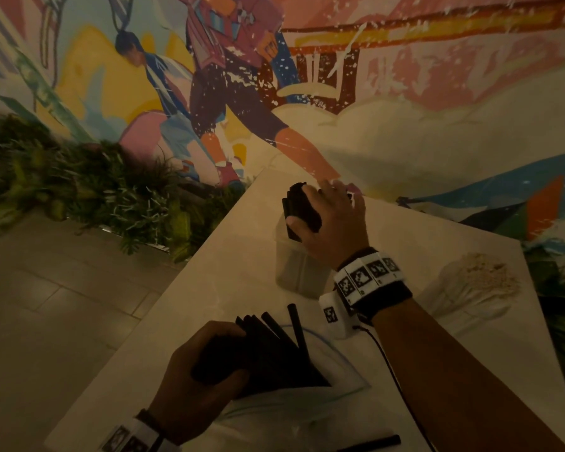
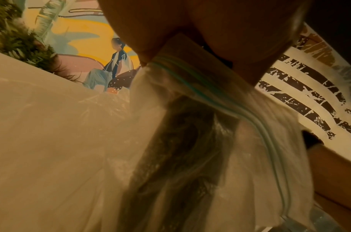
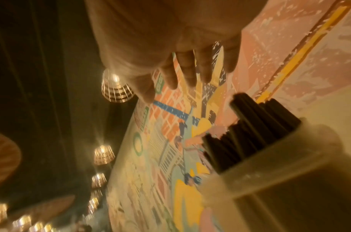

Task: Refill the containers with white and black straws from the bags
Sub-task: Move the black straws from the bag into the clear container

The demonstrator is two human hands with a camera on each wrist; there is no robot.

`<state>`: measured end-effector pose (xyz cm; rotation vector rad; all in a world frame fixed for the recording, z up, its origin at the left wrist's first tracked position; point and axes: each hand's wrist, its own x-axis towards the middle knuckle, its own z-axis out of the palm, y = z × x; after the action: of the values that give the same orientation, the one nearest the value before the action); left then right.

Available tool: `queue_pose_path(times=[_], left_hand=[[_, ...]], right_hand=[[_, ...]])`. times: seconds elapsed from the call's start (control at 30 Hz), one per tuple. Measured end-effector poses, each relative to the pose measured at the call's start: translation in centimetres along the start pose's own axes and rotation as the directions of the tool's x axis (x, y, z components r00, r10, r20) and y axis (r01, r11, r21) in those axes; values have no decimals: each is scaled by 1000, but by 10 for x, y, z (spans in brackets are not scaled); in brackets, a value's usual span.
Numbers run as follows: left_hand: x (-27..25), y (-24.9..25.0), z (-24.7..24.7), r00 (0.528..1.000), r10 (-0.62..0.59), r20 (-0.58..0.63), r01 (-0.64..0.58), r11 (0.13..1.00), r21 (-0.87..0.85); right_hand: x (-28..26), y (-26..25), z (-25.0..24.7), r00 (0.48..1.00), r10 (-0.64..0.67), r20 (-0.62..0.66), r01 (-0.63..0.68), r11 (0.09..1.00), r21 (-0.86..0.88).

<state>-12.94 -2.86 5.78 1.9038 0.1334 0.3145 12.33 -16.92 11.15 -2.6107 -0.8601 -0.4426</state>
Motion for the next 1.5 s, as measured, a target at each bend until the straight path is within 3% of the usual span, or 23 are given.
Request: queue_pose_path(times=[0.07,0.13,0.2,0.27,0.33,0.37,0.43,0.5,0.67,0.77,0.93,1.1,1.3,1.5], left_hand=[[1,1,0,1000,12,-9,-12,1000,14],[1,0,0,1000,25,-15,-25,1000,11],[1,0,0,1000,21,-16,-21,1000,0],[1,1,0,1000,15,-19,-15,1000,-12],[1,1,0,1000,16,-20,-17,1000,-17],[1,1,0,1000,19,-16,-20,1000,-17],[1,1,1,1000,25,-13,-25,1000,-15],[2,2,1,1000,26,-14,-27,999,-36],[1,3,0,999,40,-32,-45,987,-152],[1,-1,-3,998,63,-26,-66,989,-136],[4,-3,-2,993,119,-8,-119,992,-33],[1,-4,3,997,70,-9,-71,986,-151],[-3,0,2,999,32,-32,-35,996,-86],[-7,-1,2,1000,16,-18,-18,994,-104]], right_hand=[[-12,-6,-15,980,26,-195,22,971,237],[-28,-14,-32,969,126,-210,-9,875,484],[-46,-21,-46,979,203,-15,-148,762,631],[-66,-22,-46,955,162,248,-289,694,659],[-82,-23,-37,860,90,502,-435,642,631],[-89,-24,-32,801,53,596,-476,661,581],[-100,-31,-25,700,-22,714,-485,719,498],[-109,-44,-23,660,-77,747,-474,729,494],[-132,-75,-30,773,-139,619,-351,719,600],[-145,-78,-29,850,-84,520,-335,675,657],[-166,-73,-23,908,31,418,-354,592,724],[-180,-70,-18,943,41,330,-292,574,765],[-189,-58,-13,981,114,154,-192,576,794],[-191,-45,-9,963,171,209,-265,439,859]])
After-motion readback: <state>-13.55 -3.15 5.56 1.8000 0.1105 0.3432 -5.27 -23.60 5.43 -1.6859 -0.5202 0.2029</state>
